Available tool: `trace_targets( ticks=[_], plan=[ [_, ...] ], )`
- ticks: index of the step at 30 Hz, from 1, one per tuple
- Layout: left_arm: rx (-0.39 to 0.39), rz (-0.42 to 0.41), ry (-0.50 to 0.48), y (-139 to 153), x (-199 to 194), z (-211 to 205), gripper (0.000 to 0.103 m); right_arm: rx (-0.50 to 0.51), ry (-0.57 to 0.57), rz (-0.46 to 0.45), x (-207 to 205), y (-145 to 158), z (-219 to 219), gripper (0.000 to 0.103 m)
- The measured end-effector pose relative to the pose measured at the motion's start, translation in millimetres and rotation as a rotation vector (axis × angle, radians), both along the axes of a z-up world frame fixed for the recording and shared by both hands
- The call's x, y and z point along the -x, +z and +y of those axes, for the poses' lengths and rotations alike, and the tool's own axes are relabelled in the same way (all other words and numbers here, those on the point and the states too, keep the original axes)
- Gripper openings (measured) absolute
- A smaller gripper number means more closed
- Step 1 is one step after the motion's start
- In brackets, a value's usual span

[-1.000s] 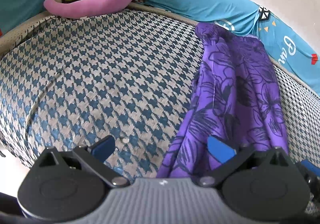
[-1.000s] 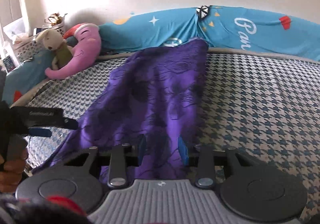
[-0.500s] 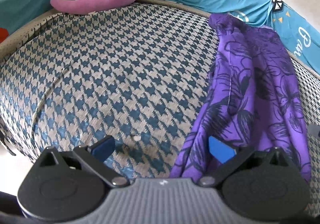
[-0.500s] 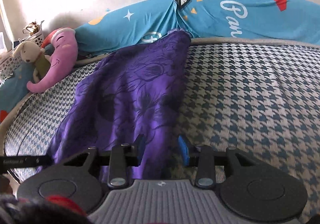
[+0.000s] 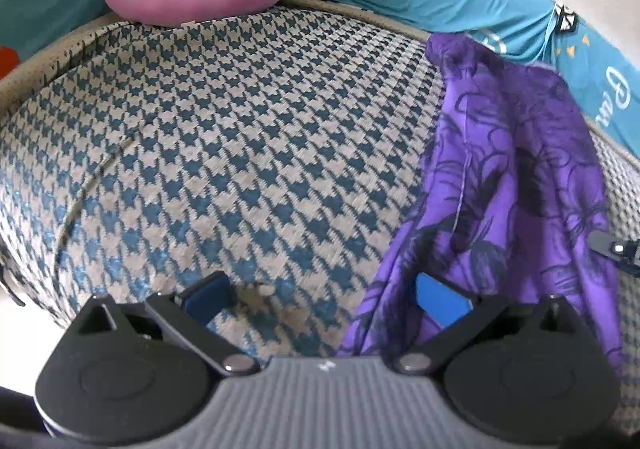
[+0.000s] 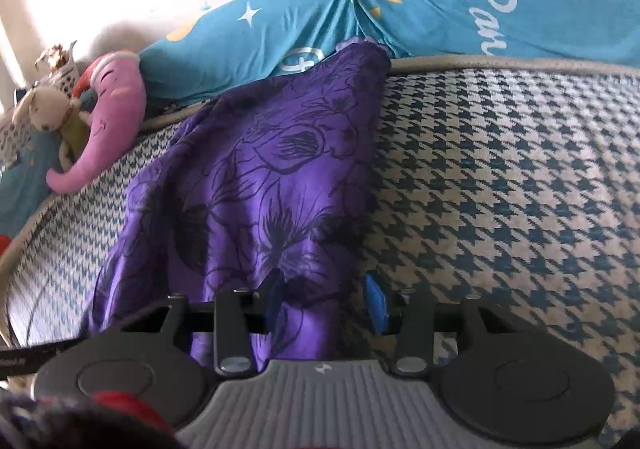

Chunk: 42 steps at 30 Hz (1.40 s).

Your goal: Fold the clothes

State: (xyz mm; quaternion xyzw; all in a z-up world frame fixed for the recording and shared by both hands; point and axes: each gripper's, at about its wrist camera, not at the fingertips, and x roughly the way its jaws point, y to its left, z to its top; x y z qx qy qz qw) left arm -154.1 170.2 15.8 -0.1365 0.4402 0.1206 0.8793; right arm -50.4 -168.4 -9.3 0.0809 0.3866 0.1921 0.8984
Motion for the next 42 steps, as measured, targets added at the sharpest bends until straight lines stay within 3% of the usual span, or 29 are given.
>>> trace_targets(
  ticks=[4, 6, 11, 18, 23, 25, 33, 42],
  plan=[
    [-0.029, 0.006, -0.010, -2, 0, -6, 0.103, -0.033, -0.023, 0.008, -7, -5, 1, 0.041],
    [-0.047, 0.011, -0.018, -3, -1, -9, 0.103, -0.046, -0.020, 0.007, -9, -5, 2, 0.015],
    [-0.079, 0.013, -0.022, -5, -2, -14, 0.103, -0.044, -0.042, -0.039, -6, 1, 1, 0.007],
    [-0.128, 0.020, -0.018, -6, -3, -15, 0.103, 0.037, -0.064, -0.060, -6, -6, 2, 0.006],
    [-0.143, 0.013, -0.025, -7, 0, -12, 0.103, 0.048, -0.084, -0.042, 3, -3, -4, 0.013],
    [-0.137, 0.012, -0.022, -6, 1, -9, 0.103, 0.041, -0.090, -0.034, 11, 0, -9, 0.021],
    [-0.115, 0.011, -0.013, -4, 6, -6, 0.103, 0.046, -0.067, -0.004, 52, 7, -20, 0.023],
    [-0.059, 0.002, -0.027, 0, 11, -2, 0.103, 0.049, -0.008, -0.050, 99, 21, -21, 0.024]
  ],
)
